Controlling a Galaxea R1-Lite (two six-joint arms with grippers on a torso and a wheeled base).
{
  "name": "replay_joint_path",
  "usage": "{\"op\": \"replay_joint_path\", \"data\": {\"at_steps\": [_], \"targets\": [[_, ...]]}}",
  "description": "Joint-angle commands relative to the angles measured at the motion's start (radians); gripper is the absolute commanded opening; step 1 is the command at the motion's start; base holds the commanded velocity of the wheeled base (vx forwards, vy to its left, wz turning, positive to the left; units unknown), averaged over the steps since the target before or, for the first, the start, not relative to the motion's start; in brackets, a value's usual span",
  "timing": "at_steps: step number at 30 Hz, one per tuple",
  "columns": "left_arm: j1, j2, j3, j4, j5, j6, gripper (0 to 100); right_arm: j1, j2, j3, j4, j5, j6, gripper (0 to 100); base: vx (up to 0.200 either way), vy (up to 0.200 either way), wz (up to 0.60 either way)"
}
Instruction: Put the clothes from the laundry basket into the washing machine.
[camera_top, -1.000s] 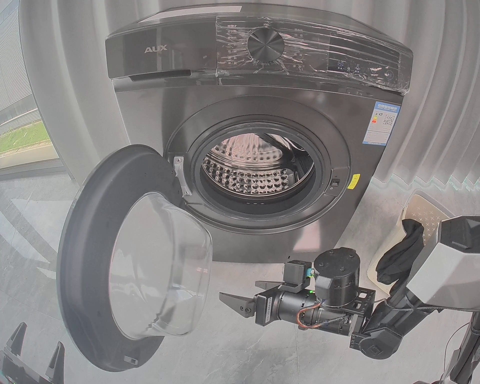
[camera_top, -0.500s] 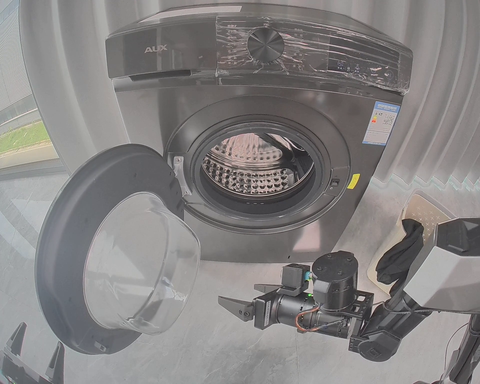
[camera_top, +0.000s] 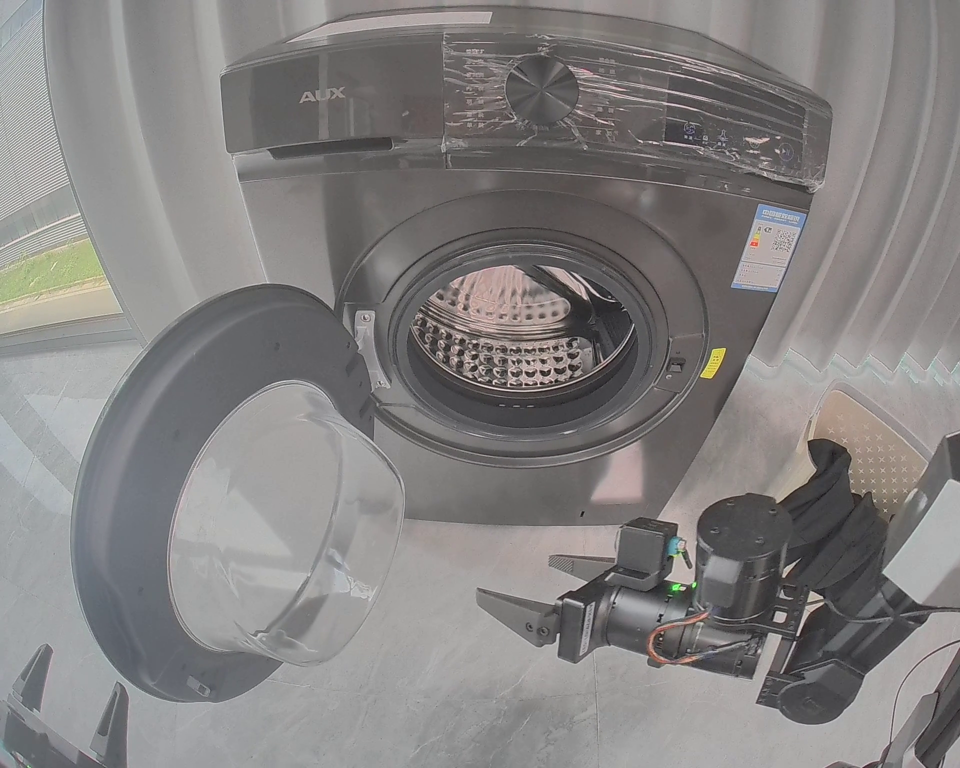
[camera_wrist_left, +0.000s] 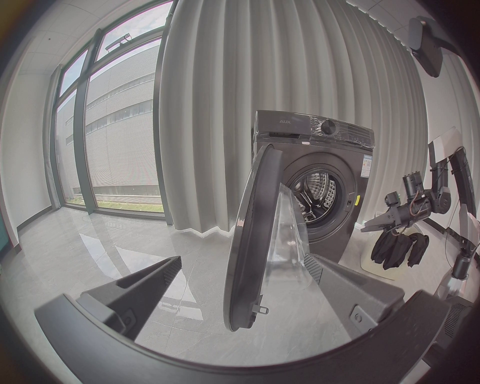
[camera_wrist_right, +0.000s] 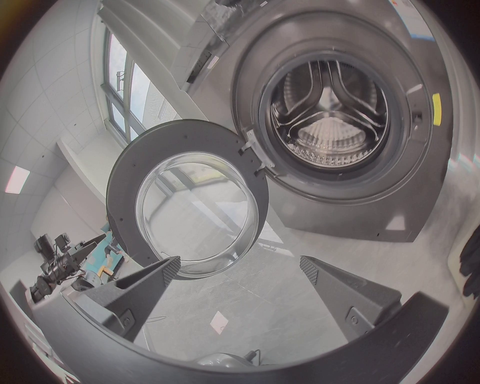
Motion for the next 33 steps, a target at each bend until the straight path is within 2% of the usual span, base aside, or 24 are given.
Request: {"op": "replay_joint_path", "data": {"at_steps": [1, 5, 6, 10, 13, 18, 19, 25, 33], "targets": [[0.001, -0.015, 0.016, 0.001, 0.0, -0.001, 100, -0.022, -0.137, 0.077, 0.002, -0.011, -0.056, 100, 0.0, -0.2, 0.0], [0.001, -0.015, 0.016, 0.001, 0.0, -0.001, 100, -0.077, -0.215, 0.145, 0.0, -0.011, -0.135, 100, 0.0, -0.2, 0.0], [0.001, -0.015, 0.016, 0.0, 0.0, -0.001, 100, -0.082, -0.221, 0.151, 0.002, -0.011, -0.139, 100, 0.0, -0.2, 0.0], [0.001, -0.015, 0.016, 0.001, -0.001, -0.001, 100, -0.153, -0.329, 0.249, 0.0, -0.012, -0.211, 100, 0.0, -0.2, 0.0], [0.001, -0.015, 0.016, 0.001, -0.001, -0.001, 100, -0.205, -0.43, 0.332, 0.0, -0.054, -0.246, 100, 0.0, 0.0, 0.0], [0.001, -0.015, 0.016, 0.001, -0.001, 0.001, 100, -0.235, -0.54, 0.393, 0.005, -0.071, -0.256, 100, 0.0, 0.0, 0.0], [0.001, -0.015, 0.016, 0.0, -0.001, 0.001, 100, -0.268, -0.649, 0.435, 0.017, -0.074, -0.266, 100, 0.0, 0.0, 0.0], [0.001, -0.015, 0.016, 0.001, -0.003, 0.001, 100, -0.421, -0.761, 0.493, 0.031, -0.065, -0.323, 100, 0.0, 0.0, 0.0], [0.001, -0.015, 0.016, 0.001, -0.003, 0.001, 100, -0.51, -1.011, 0.493, 0.276, -0.062, -0.325, 100, 0.0, 0.0, 0.0]]}}
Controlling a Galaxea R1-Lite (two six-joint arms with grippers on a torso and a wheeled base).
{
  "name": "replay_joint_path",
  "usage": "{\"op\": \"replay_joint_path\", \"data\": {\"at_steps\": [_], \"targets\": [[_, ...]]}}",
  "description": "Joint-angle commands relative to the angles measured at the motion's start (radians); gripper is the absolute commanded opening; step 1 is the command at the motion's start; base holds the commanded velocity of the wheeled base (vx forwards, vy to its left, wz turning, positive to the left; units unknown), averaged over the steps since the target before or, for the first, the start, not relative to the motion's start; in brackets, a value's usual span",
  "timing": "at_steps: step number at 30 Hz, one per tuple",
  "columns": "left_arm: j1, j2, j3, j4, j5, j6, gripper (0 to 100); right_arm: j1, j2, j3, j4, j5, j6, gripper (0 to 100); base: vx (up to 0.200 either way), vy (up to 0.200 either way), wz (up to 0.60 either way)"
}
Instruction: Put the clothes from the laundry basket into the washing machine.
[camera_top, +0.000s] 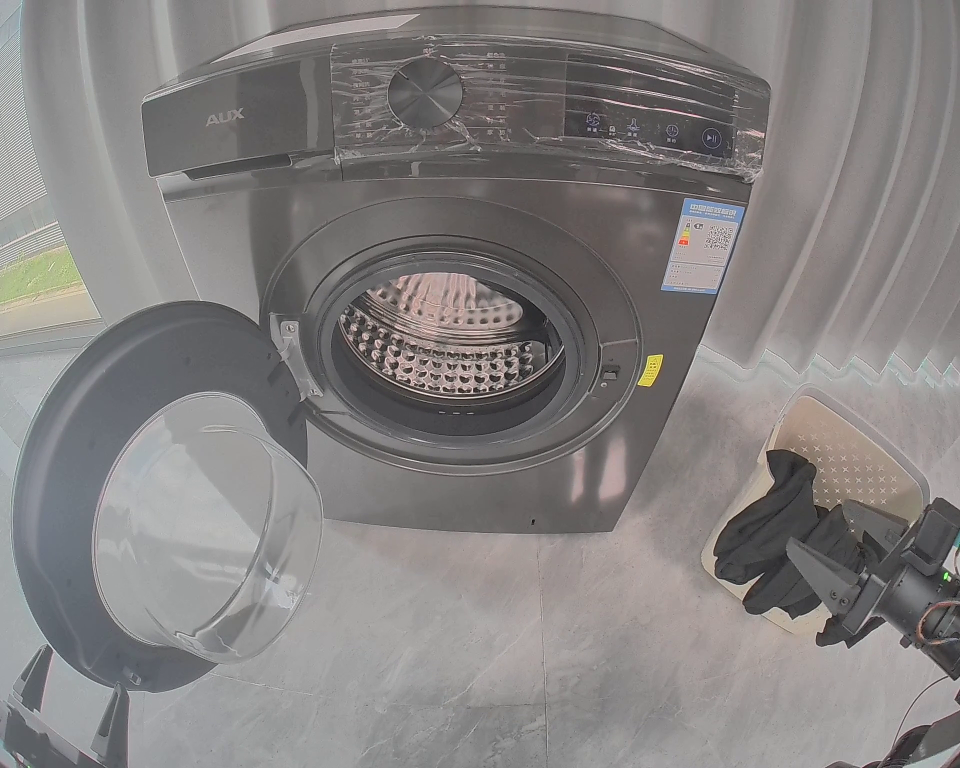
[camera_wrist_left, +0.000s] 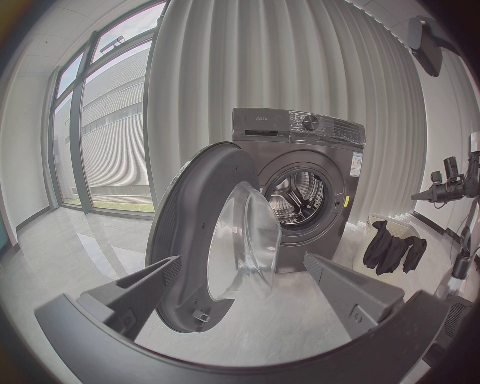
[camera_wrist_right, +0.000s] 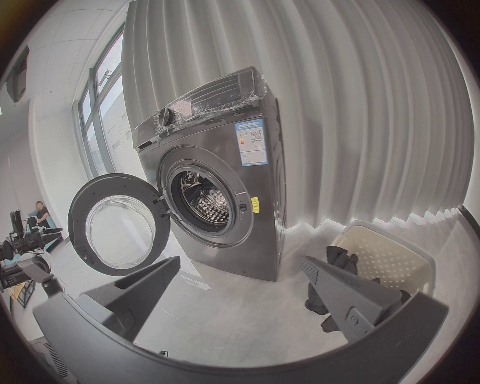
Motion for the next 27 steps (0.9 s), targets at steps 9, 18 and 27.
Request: {"op": "replay_joint_path", "data": {"at_steps": [9, 18, 27], "targets": [[0.0, -0.015, 0.016, -0.001, -0.001, 0.0, 100, -0.179, -0.592, 0.022, 0.411, 0.003, -0.059, 100, 0.0, 0.0, 0.0], [0.0, -0.015, 0.016, -0.001, -0.001, 0.0, 100, -0.223, -0.835, 0.022, 0.655, 0.006, -0.065, 100, 0.0, 0.0, 0.0], [0.0, -0.015, 0.016, -0.001, -0.001, -0.002, 100, -0.252, -1.058, 0.022, 0.866, 0.001, -0.063, 100, 0.0, 0.0, 0.0]]}}
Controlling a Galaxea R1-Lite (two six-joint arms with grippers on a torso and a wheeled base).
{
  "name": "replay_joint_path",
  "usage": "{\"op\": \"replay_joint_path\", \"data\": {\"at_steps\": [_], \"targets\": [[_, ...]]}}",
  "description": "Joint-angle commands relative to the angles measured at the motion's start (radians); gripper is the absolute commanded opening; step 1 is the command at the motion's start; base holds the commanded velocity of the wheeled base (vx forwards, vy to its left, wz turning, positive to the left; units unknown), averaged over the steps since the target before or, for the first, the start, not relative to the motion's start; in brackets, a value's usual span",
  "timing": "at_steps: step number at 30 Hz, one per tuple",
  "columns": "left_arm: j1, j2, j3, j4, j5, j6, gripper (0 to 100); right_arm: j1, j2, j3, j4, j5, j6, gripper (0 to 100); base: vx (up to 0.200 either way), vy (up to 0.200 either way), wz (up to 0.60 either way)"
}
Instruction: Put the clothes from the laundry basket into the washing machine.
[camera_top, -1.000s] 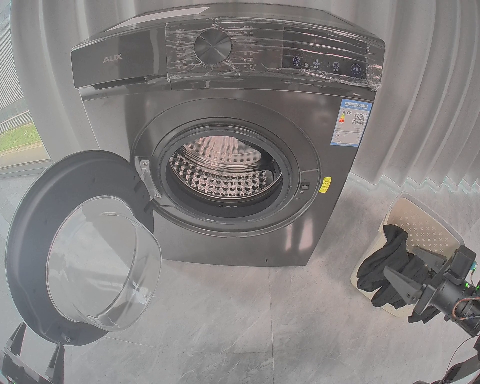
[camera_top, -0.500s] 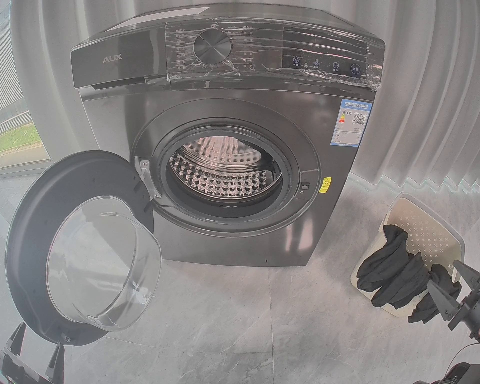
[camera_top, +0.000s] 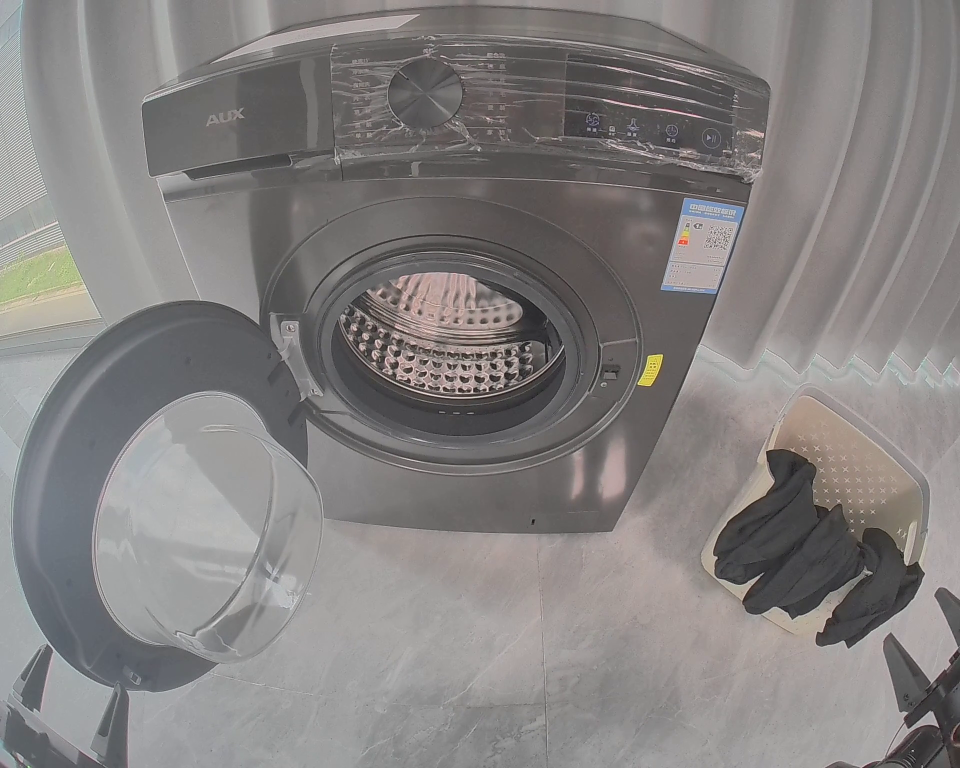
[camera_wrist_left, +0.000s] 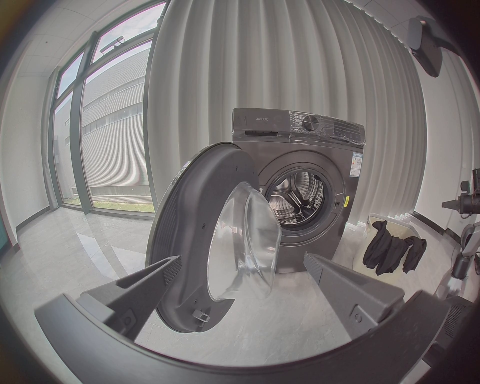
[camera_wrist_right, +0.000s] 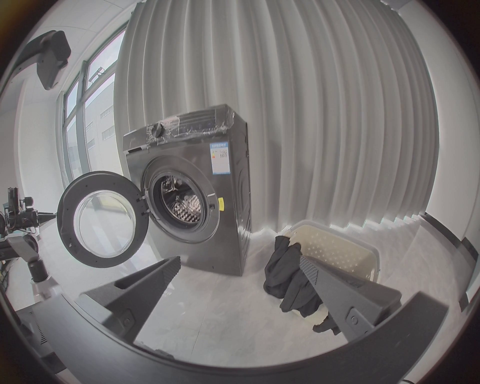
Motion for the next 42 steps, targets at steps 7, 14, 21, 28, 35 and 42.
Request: {"op": "replay_joint_path", "data": {"at_steps": [7, 14, 21, 28, 35, 42], "targets": [[0.0, -0.015, 0.016, 0.0, 0.0, 0.0, 100, -0.121, -0.165, 0.017, 0.047, -0.019, -0.018, 100, 0.0, 0.0, 0.0], [0.0, -0.015, 0.016, 0.0, 0.0, 0.0, 100, -0.145, -0.23, 0.017, 0.179, 0.002, -0.014, 100, 0.0, 0.0, 0.0], [0.0, -0.015, 0.016, 0.0, 0.0, 0.0, 100, -0.145, -0.23, 0.017, 0.179, 0.007, -0.018, 100, 0.0, 0.0, 0.0], [0.0, -0.015, 0.016, 0.0, 0.0, 0.0, 100, -0.147, -0.23, 0.017, 0.18, 0.005, -0.017, 100, 0.0, 0.0, 0.0], [0.0, -0.015, 0.016, 0.0, 0.0, 0.0, 100, -0.147, -0.23, 0.017, 0.18, 0.005, -0.017, 100, 0.0, -0.171, 0.0], [0.0, -0.015, 0.016, 0.0, 0.0, 0.0, 100, -0.147, -0.23, 0.017, 0.18, 0.005, -0.017, 100, 0.0, 0.0, 0.0]]}}
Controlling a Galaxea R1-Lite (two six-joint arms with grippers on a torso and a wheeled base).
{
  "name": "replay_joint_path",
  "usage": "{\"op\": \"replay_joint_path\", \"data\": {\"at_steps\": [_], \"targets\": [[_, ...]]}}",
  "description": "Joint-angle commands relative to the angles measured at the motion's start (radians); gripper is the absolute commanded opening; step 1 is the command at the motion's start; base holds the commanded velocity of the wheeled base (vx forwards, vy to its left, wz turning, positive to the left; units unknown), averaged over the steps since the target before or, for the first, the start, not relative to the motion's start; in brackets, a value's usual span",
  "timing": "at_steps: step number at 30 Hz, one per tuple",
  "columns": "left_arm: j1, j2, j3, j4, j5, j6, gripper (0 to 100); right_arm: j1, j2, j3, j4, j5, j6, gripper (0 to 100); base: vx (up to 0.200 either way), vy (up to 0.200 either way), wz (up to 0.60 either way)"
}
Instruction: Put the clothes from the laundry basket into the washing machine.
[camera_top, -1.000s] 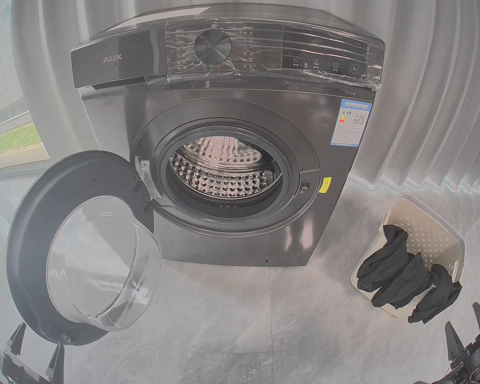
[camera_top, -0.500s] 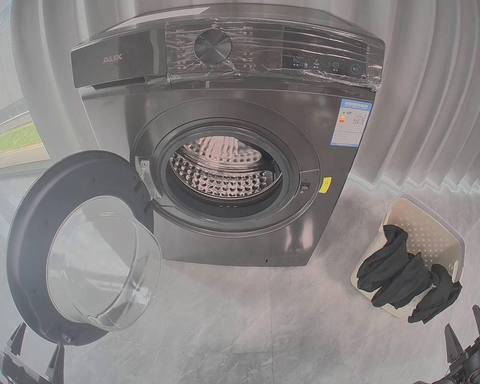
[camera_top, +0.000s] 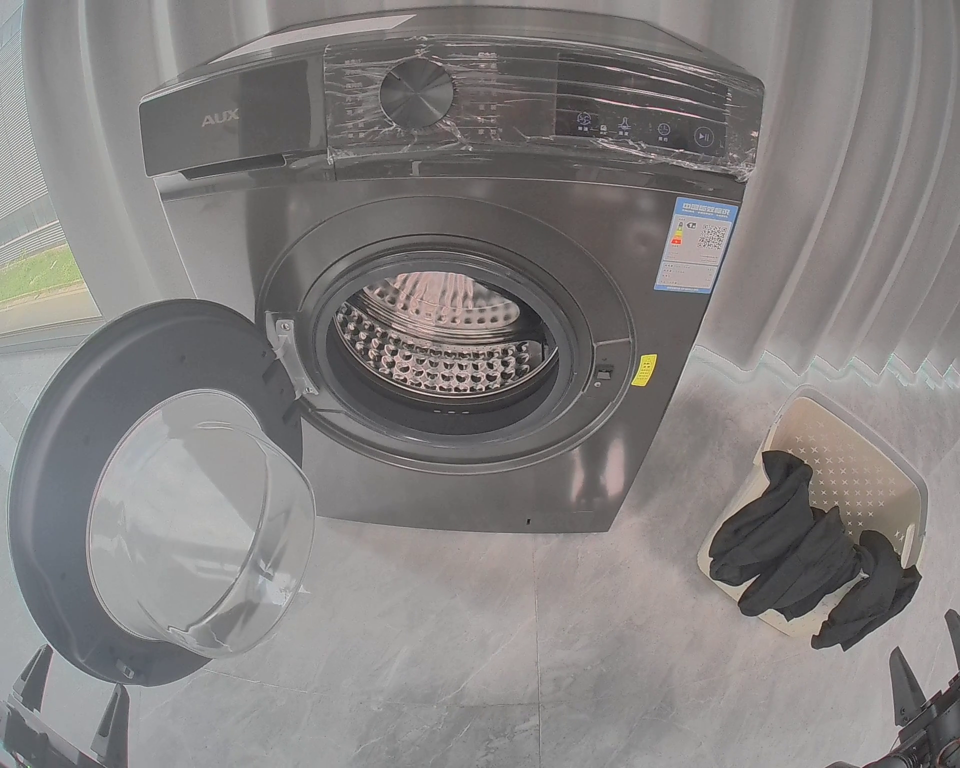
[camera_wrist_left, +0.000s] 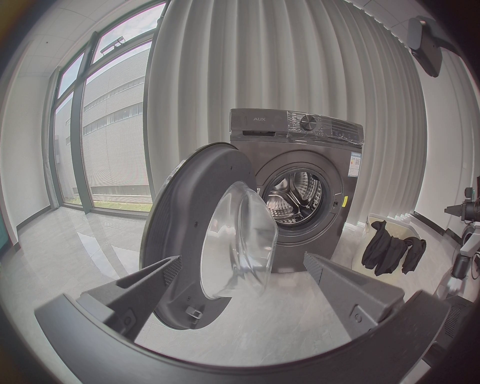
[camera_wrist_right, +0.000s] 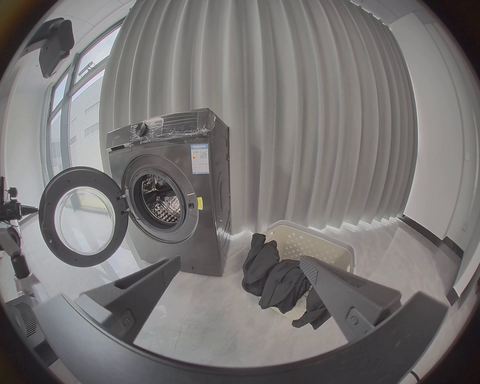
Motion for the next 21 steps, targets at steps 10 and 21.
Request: {"op": "replay_joint_path", "data": {"at_steps": [10, 21], "targets": [[0.0, -0.015, 0.016, 0.0, 0.0, 0.0, 100, 0.0, -0.012, 0.018, -0.002, 0.001, -0.001, 100, 0.12, 0.0, 0.0], [0.0, -0.015, 0.016, 0.0, 0.0, 0.0, 100, 0.002, -0.012, 0.018, 0.0, 0.004, -0.002, 100, 0.0, 0.0, 0.0]]}}
